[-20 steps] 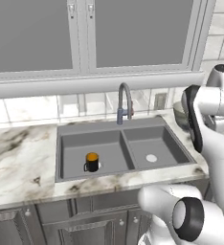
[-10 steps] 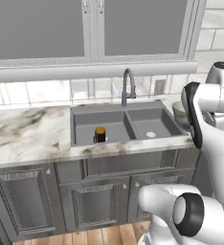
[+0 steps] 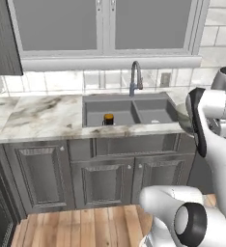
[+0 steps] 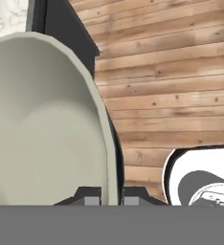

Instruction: Pick the mug and place it in the sink. Pick the bowl and place it in the open cabinet and then close the cabinet.

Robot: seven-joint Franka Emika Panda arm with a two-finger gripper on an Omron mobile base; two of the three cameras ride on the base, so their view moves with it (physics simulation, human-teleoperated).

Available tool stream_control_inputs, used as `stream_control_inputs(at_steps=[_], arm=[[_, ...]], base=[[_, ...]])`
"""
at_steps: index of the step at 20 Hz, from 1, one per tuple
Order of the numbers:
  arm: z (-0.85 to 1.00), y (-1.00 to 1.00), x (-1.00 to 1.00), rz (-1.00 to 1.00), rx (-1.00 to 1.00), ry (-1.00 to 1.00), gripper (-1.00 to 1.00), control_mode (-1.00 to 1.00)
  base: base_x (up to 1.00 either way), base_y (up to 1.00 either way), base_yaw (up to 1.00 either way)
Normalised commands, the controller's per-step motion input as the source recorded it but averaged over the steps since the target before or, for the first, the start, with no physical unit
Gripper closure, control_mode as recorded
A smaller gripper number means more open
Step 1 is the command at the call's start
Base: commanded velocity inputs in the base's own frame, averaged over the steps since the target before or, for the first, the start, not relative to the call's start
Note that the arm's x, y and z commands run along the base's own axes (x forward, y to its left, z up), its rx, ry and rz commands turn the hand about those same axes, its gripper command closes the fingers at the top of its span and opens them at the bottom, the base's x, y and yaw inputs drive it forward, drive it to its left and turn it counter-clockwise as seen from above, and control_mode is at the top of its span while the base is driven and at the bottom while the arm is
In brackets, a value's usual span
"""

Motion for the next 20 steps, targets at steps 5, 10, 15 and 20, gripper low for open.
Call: stream_control_inputs(at_steps=[5, 10, 15, 20], arm=[[0.00, 0.00, 0.00, 0.00, 0.00, 0.00, 1.00, 1.00], [0.00, 0.00, 0.00, 0.00, 0.00, 0.00, 1.00, 1.00], [0.00, 0.00, 0.00, 0.00, 0.00, 0.00, 1.00, 1.00], [0.00, 0.00, 0.00, 0.00, 0.00, 0.00, 1.00, 1.00]], base=[[-0.01, -0.20, 0.42], [0.00, -0.03, 0.48], [-0.06, 0.24, 0.40], [-0.18, 0.83, 0.28]])
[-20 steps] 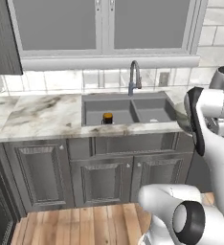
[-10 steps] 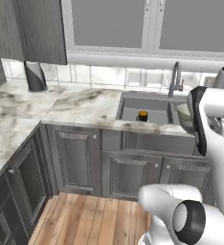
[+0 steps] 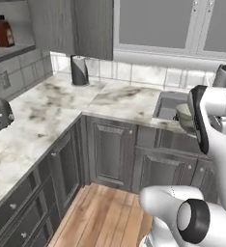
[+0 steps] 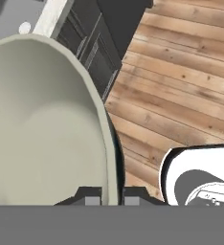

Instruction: Pick the mug and place it in the sink. Pick the bowl and place it in the open cabinet and then close the cabinet.

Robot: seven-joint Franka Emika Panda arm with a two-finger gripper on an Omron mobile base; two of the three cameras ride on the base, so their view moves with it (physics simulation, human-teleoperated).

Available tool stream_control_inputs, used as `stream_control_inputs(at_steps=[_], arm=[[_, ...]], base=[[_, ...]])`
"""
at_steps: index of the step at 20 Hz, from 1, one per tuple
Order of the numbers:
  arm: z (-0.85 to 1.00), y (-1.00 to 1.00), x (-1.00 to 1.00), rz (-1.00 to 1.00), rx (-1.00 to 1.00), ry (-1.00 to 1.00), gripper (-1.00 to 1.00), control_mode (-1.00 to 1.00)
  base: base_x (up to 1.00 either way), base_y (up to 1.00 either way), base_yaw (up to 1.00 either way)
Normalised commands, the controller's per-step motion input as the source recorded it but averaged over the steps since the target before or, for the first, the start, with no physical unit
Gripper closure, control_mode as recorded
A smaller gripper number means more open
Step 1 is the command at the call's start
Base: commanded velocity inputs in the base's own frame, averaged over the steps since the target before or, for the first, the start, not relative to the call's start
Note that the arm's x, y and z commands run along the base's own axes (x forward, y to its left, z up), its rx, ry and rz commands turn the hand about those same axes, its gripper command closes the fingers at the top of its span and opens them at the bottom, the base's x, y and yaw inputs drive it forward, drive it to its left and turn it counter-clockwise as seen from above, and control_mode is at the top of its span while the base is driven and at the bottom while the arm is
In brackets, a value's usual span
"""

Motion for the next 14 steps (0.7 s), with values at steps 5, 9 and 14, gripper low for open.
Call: stream_control_inputs(at_steps=[5, 9, 14], arm=[[0.00, 0.00, 0.00, 0.00, 0.00, 0.00, 1.00, 1.00], [0.00, 0.00, 0.00, 0.00, 0.00, 0.00, 1.00, 1.00], [0.00, 0.00, 0.00, 0.00, 0.00, 0.00, 1.00, 1.00]], base=[[-0.24, 1.00, 0.23], [-0.10, 0.80, 0.22], [-0.04, -0.34, 0.38]])
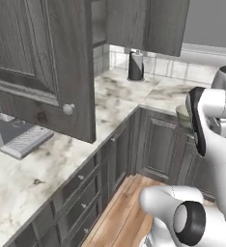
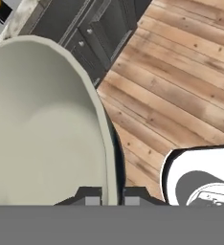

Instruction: Pick the mug and place it in the sink. Pick the bowl and place it in the open cabinet and then close the cabinet.

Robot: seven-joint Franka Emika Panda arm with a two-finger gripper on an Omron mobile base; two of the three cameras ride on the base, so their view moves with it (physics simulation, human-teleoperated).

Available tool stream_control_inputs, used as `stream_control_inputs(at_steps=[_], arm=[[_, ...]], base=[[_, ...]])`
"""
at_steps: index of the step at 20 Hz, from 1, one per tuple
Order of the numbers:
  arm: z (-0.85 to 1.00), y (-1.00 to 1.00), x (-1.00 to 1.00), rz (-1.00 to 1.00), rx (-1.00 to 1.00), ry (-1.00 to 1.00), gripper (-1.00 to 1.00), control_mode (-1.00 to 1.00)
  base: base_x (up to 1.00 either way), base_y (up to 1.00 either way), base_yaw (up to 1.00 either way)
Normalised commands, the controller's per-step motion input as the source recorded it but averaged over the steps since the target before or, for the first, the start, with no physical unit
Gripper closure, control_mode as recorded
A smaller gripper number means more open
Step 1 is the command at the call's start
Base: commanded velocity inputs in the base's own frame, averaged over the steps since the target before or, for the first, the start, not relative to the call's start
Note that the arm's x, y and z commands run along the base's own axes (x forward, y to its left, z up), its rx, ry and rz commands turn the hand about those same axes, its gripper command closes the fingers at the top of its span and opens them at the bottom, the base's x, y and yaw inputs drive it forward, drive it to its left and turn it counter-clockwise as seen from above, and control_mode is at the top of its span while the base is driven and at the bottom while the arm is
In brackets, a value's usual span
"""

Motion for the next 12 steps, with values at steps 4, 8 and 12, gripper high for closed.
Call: stream_control_inputs(at_steps=[4, 8, 12], arm=[[0.00, 0.00, 0.00, 0.00, 0.00, 0.00, 1.00, 1.00], [0.00, 0.00, 0.00, 0.00, 0.00, 0.00, 1.00, 1.00], [0.00, 0.00, 0.00, 0.00, 0.00, 0.00, 1.00, 1.00]], base=[[-0.42, -0.87, 0.51], [-0.41, -0.68, 0.53], [-0.22, -0.15, 0.47]])
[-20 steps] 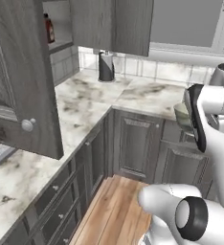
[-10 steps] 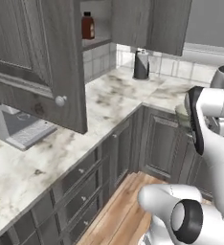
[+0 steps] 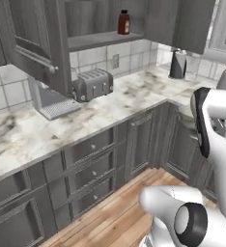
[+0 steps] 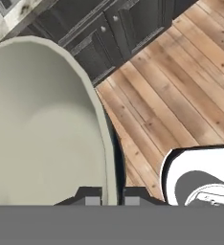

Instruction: Pick the mug and place it in the sink. Pick the bowl and place it in the open cabinet and then close the cabinet.

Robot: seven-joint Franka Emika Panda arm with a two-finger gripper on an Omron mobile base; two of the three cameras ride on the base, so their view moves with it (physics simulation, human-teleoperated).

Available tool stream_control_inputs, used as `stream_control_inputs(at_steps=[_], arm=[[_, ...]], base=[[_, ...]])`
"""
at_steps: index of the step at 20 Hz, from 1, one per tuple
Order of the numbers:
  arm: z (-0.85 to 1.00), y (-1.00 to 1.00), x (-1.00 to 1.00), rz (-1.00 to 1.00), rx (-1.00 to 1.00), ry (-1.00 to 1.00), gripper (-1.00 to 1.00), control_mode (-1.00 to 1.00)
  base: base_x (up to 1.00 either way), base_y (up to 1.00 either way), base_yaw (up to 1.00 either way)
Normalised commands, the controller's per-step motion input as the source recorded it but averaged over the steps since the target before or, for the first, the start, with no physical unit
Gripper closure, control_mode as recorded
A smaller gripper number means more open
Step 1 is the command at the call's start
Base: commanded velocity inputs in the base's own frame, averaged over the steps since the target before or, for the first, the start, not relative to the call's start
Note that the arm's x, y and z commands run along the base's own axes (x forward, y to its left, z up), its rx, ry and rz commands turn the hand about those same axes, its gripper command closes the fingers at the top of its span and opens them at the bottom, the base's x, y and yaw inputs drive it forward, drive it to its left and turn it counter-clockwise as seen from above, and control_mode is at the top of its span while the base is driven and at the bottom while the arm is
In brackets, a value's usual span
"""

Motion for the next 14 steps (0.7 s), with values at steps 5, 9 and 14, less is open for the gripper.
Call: stream_control_inputs(at_steps=[5, 9, 14], arm=[[0.00, 0.00, 0.00, 0.00, 0.00, 0.00, 1.00, 1.00], [0.00, 0.00, 0.00, 0.00, 0.00, 0.00, 1.00, 1.00], [0.00, 0.00, 0.00, 0.00, 0.00, 0.00, 1.00, 1.00]], base=[[-0.05, 0.07, 0.36], [0.03, -0.06, 0.44], [0.00, -0.16, 0.43]])
